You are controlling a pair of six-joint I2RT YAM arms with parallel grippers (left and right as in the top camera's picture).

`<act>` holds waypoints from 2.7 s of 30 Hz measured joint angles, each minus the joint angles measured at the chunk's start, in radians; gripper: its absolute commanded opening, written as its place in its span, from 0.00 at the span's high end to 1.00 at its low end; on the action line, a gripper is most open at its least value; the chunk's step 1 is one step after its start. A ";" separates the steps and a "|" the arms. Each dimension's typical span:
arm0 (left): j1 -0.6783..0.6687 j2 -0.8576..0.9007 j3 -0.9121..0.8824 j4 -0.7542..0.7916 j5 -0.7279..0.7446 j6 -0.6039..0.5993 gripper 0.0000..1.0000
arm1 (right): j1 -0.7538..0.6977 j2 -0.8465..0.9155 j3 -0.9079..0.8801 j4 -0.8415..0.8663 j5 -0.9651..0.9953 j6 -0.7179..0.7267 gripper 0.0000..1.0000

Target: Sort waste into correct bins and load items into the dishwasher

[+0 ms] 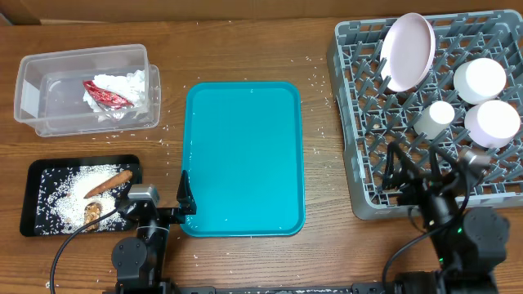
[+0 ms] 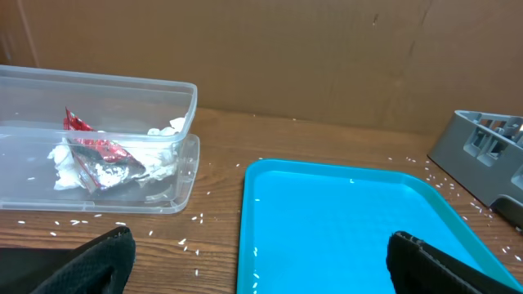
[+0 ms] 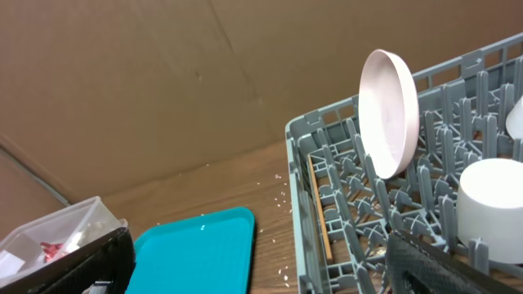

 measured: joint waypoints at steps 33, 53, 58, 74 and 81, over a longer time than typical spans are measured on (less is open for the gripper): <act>0.000 0.000 0.000 0.000 0.000 0.000 0.00 | 0.000 -0.323 -0.470 0.321 0.069 0.025 0.00; 0.000 0.000 0.000 0.000 0.000 0.000 0.00 | 0.000 -0.323 -0.470 0.255 0.119 0.026 0.00; 0.000 0.000 0.000 0.000 0.000 0.000 0.00 | 0.000 -0.323 -0.470 0.255 0.120 0.025 0.00; 0.000 0.000 0.000 0.000 0.000 0.000 0.00 | 0.000 -0.323 -0.470 0.255 0.121 0.025 0.00; 0.000 0.000 0.000 0.000 0.000 0.000 0.00 | 0.000 -0.323 -0.470 0.256 0.121 0.026 0.00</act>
